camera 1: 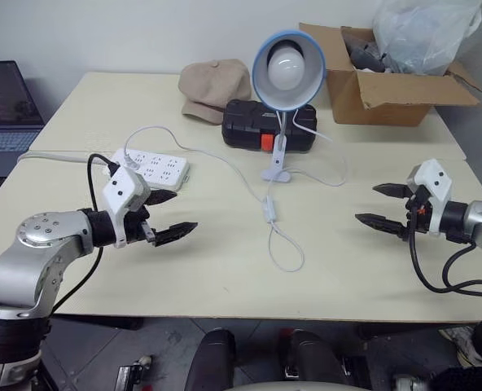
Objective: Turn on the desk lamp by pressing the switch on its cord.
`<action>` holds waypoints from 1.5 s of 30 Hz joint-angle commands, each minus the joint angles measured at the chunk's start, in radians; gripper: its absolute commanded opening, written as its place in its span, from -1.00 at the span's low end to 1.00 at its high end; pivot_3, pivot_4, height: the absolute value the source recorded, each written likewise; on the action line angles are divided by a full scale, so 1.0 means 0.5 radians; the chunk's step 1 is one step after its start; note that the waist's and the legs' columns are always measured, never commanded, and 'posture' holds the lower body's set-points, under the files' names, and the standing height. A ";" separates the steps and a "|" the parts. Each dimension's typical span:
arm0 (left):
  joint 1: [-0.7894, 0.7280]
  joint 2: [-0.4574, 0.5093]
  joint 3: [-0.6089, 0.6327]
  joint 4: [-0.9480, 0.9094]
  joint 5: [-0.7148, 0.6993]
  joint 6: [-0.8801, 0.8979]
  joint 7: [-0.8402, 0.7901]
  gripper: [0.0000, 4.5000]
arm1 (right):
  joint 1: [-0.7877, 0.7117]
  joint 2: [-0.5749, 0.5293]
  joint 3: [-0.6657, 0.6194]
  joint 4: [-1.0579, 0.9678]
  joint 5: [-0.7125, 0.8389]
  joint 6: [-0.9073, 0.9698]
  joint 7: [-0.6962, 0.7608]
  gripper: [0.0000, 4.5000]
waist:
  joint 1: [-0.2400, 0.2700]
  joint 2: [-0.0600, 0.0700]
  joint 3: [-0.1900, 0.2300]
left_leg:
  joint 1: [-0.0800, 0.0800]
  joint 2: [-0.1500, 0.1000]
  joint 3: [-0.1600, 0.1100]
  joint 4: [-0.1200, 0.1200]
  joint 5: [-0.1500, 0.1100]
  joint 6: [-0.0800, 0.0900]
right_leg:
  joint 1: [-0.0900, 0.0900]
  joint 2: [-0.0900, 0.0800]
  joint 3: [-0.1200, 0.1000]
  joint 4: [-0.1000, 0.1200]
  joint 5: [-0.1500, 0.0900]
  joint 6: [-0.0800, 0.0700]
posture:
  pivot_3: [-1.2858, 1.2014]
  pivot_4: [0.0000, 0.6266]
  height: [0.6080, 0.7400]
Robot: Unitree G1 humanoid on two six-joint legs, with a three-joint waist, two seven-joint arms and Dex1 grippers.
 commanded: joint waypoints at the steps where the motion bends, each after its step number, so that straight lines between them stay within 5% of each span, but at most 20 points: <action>1: -0.031 0.029 0.086 -0.050 -0.084 0.036 -0.037 1.00 | 0.007 -0.035 -0.042 -0.074 0.005 0.015 -0.005 0.97 | 0.000 0.000 0.000 | 0.000 0.000 0.000 0.000 0.000 0.000 | 0.000 0.000 0.000 0.000 0.000 0.000 | 0.03 -0.52 1.00; 14: 0.078 0.102 0.008 -0.050 0.052 -0.110 -0.118 1.00 | -0.138 0.066 -0.063 -0.120 0.070 0.242 -0.212 0.97 | -0.011 0.000 0.000 | 0.001 0.000 0.001 0.000 0.000 0.000 | 0.000 0.000 0.001 0.000 0.000 0.000 | 0.03 -0.52 1.00; 24: -0.002 0.088 -0.071 -0.107 -0.043 -0.073 -0.280 1.00 | -0.538 0.200 -0.008 -0.388 0.501 1.224 -0.476 0.97 | -0.013 -0.001 0.000 | 0.000 0.001 0.003 -0.003 0.000 0.000 | -0.003 0.000 0.003 0.000 0.001 -0.001 | 0.03 -0.52 1.00; 32: -0.011 0.085 -0.213 0.018 0.135 -0.258 -0.355 1.00 | -1.049 0.680 0.179 -0.092 0.562 1.889 -0.781 0.97 | -0.021 -0.001 -0.001 | -0.003 0.002 0.009 -0.006 0.000 0.000 | -0.011 0.003 0.009 0.001 0.004 -0.006 | 0.03 -0.52 1.00; 37: -0.031 0.045 -0.292 0.066 0.217 -0.350 -0.362 1.00 | -1.292 0.948 0.276 0.356 0.371 1.807 -0.945 0.97 | -0.021 -0.002 -0.001 | -0.010 0.002 0.012 -0.006 0.000 0.000 | -0.021 0.003 0.010 0.003 0.006 -0.007 | 0.03 -0.52 1.00; 45: -0.005 -0.020 -0.328 0.027 0.228 -0.362 -0.332 1.00 | -1.480 1.075 0.465 0.793 0.230 1.615 -0.845 0.97 | -0.020 -0.002 -0.001 | -0.031 0.002 0.013 0.001 0.000 0.001 | -0.039 0.004 0.012 0.002 0.015 -0.009 | 0.03 -0.52 1.00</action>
